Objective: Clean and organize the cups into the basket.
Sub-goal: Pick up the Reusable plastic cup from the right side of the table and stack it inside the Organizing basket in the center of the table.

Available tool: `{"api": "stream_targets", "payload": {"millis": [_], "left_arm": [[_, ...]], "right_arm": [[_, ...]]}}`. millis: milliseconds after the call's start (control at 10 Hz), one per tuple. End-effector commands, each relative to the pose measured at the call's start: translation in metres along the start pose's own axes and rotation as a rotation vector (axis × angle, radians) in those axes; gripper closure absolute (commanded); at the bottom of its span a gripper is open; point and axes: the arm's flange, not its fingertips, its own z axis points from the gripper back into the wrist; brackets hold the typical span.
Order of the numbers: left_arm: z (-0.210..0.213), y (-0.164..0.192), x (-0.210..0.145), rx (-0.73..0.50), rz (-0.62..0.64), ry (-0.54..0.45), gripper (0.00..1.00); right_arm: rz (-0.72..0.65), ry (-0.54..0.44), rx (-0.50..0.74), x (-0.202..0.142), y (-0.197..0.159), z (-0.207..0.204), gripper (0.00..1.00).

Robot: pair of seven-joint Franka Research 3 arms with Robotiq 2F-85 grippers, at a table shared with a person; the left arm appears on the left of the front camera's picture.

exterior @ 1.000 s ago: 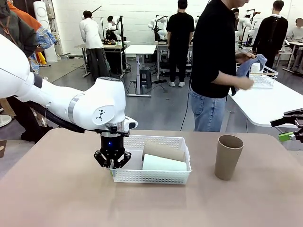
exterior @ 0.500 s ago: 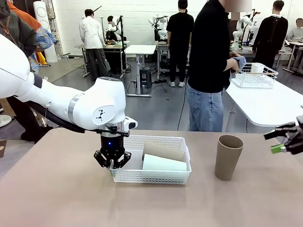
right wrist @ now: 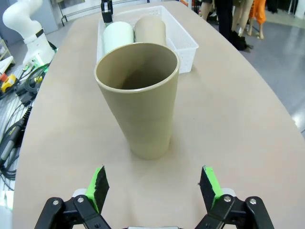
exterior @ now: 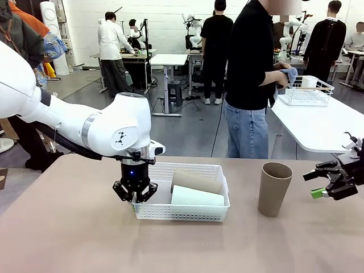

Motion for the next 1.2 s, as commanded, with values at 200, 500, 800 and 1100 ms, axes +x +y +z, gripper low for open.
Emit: {"api": "stream_targets", "payload": {"millis": [200, 500, 800, 1100], "left_arm": [[-0.002, 0.0, -0.001, 0.005, -0.005, 0.002, 1.0], [-0.002, 0.0, -0.001, 0.005, -0.005, 0.002, 1.0], [-0.002, 0.0, -0.001, 0.005, -0.005, 0.002, 1.0], [-0.002, 0.0, -0.001, 0.005, -0.005, 0.002, 1.0]], "right_arm": [[0.105, -0.075, 0.098, -0.007, -0.006, -0.021, 0.0], [0.049, -0.081, 0.057, -0.009, -0.008, -0.025, 0.0], [0.077, -0.062, 0.101, -0.007, 0.0, -0.027, 0.0], [0.072, -0.062, 0.1, -0.01, -0.002, -0.027, 0.0]]}}
